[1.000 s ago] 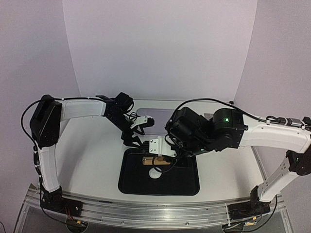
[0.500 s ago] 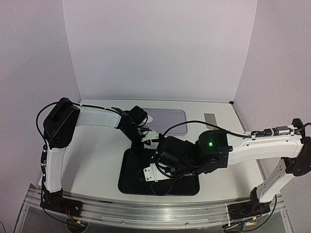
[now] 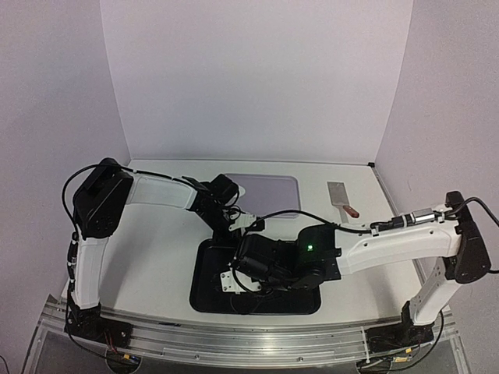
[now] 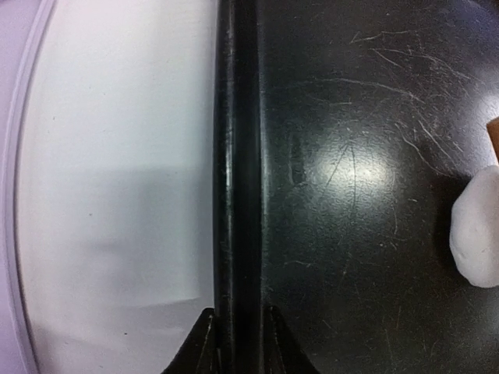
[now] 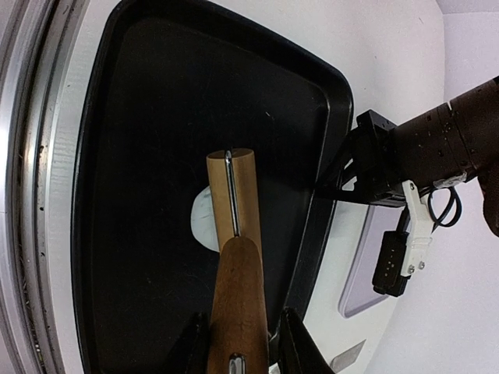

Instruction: Roll out the dumpling wrappers from the dough

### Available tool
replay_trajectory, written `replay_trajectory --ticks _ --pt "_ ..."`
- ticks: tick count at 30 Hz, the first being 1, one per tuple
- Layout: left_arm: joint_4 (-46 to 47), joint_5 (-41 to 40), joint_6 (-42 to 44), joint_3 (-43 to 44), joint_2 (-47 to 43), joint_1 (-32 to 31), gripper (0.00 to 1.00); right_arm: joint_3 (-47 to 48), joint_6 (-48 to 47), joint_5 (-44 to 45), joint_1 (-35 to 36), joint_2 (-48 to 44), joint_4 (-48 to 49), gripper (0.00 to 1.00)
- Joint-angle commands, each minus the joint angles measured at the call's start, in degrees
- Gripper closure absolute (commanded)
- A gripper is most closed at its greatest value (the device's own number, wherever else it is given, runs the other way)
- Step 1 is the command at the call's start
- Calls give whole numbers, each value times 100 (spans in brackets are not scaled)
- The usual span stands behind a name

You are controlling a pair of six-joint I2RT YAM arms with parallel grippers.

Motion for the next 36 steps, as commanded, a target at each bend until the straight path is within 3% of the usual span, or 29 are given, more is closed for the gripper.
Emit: replay_trajectory --ticks 1,4,15,25,32,36 --pt "127 -83 -67 -175 -38 -21 90 -189 256 23 0 75 245 100" --pt "280 -240 -174 -316 -88 -17 100 -435 269 -37 75 -11 190 100" --pt "1225 -831 195 -934 -332 -19 100 -534 545 36 254 -190 -299 100" --pt "1310 -844 1094 -799 -96 -17 100 -620 567 -60 361 -187 -489 100" --pt "1196 -750 1201 -711 1 -27 100 -413 638 -236 281 508 -348 100" --pt "1179 -725 1195 -678 14 -17 100 -746 945 -228 476 251 -455 100"
